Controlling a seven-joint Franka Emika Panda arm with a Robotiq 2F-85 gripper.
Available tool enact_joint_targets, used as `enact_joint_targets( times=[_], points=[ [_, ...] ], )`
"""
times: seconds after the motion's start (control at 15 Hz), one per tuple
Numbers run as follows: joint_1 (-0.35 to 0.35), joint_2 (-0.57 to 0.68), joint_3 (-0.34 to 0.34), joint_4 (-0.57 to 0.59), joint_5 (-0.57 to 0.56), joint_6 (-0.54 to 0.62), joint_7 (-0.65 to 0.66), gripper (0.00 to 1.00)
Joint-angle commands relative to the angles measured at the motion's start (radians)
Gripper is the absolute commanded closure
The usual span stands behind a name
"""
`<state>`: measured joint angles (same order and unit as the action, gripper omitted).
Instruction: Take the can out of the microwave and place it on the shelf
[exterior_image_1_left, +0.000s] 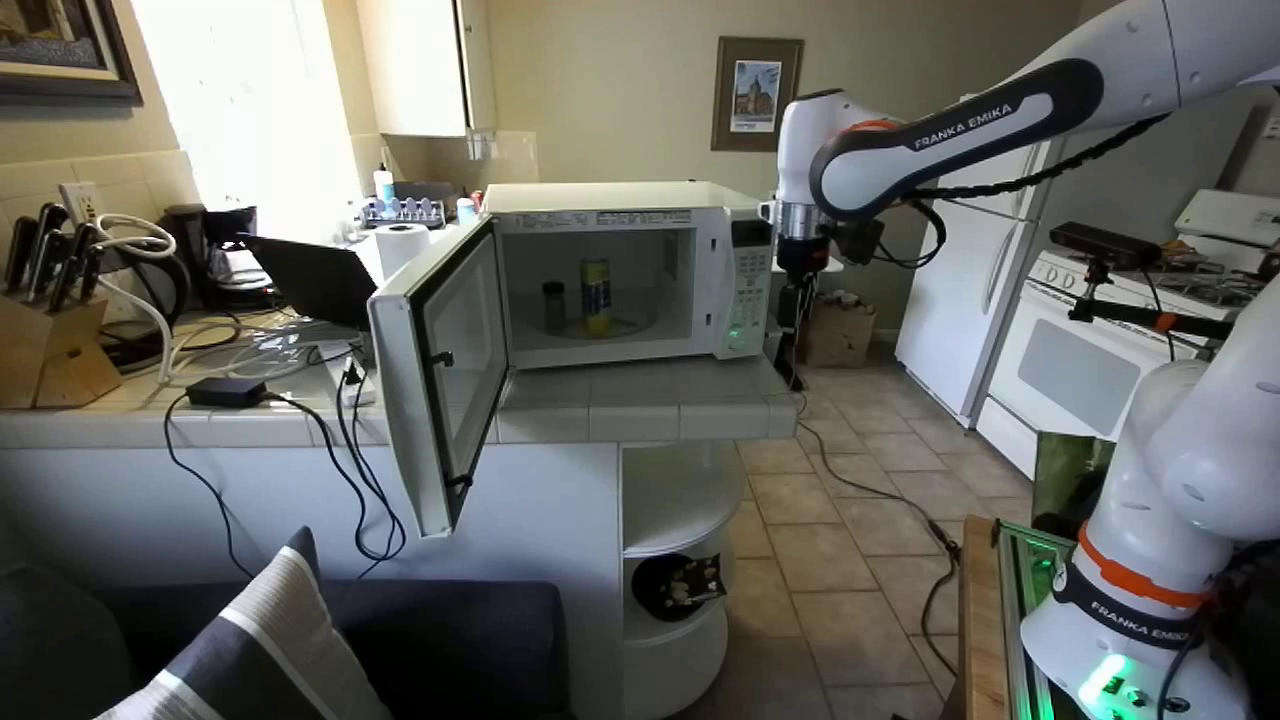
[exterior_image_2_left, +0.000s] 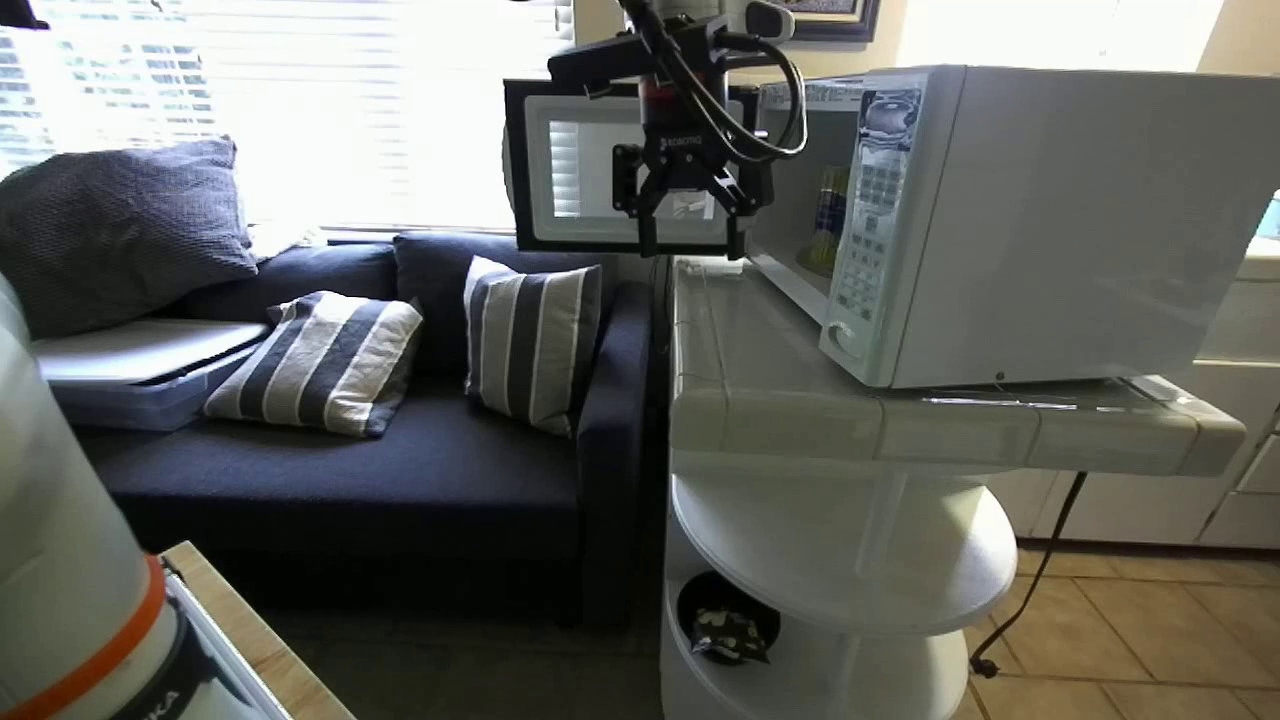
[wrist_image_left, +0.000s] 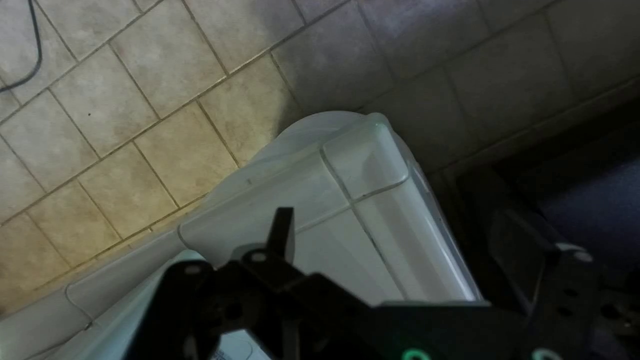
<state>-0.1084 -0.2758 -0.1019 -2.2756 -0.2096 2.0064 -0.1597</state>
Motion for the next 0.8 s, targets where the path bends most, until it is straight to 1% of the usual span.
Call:
enact_joint_targets(
  times=[0.0,0.07,0.13,0.2,0.33,0.4,0.47,0.53,0.73],
  points=[
    [0.004,0.0,-0.003,0.002,-0.001,-0.002,0.001,0.0],
    [0.004,0.0,-0.003,0.002,-0.001,-0.002,0.001,0.0],
    [0.012,0.037,-0.007,0.056,0.059,-0.027,0.018,0.0],
    [0.017,0.063,-0.004,0.091,0.099,-0.027,0.049,0.0],
    [0.028,0.106,0.008,0.155,0.175,0.005,0.116,0.0],
    [0.033,0.125,0.014,0.184,0.205,0.063,0.154,0.0],
    [0.036,0.15,0.019,0.216,0.231,0.088,0.191,0.0],
    [0.037,0.186,0.032,0.25,0.233,0.139,0.25,0.0],
    [0.045,0.288,0.064,0.333,0.214,0.239,0.456,0.0]
  ],
)
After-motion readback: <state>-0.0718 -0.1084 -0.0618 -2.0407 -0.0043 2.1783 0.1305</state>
